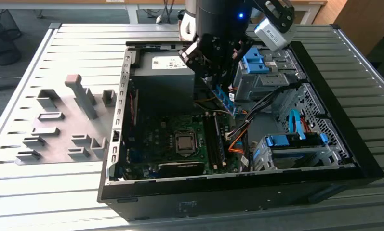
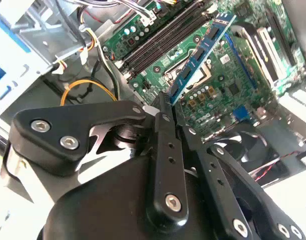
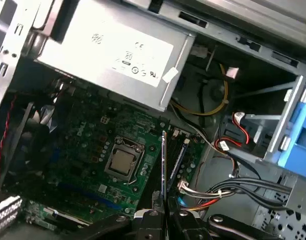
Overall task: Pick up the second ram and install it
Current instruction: 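Insert the second ram into the second slot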
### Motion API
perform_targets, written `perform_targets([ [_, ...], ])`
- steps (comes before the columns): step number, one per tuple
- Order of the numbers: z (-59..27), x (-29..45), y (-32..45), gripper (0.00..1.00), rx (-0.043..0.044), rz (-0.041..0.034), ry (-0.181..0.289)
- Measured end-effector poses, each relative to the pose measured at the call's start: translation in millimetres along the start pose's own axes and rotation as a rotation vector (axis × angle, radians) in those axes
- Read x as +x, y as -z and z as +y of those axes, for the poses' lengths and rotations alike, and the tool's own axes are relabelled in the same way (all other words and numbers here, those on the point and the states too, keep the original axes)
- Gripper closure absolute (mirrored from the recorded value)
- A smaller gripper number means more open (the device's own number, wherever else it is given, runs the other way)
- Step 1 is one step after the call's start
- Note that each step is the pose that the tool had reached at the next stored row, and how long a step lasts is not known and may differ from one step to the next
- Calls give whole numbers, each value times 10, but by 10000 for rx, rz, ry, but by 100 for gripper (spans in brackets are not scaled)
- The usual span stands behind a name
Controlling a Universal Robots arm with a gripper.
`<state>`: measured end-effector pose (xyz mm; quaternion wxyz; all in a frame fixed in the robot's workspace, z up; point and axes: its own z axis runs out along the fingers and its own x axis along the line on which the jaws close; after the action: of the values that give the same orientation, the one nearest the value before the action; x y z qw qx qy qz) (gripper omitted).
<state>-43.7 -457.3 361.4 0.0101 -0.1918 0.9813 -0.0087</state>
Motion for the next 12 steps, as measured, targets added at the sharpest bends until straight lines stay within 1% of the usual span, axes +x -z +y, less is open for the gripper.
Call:
perform_targets([
  [1, 0, 0, -3, 86, -1, -2, 106],
  [3, 0, 0, -3, 86, 3, 3, -95],
  [12, 0, 0, -4, 86, 2, 3, -139],
])
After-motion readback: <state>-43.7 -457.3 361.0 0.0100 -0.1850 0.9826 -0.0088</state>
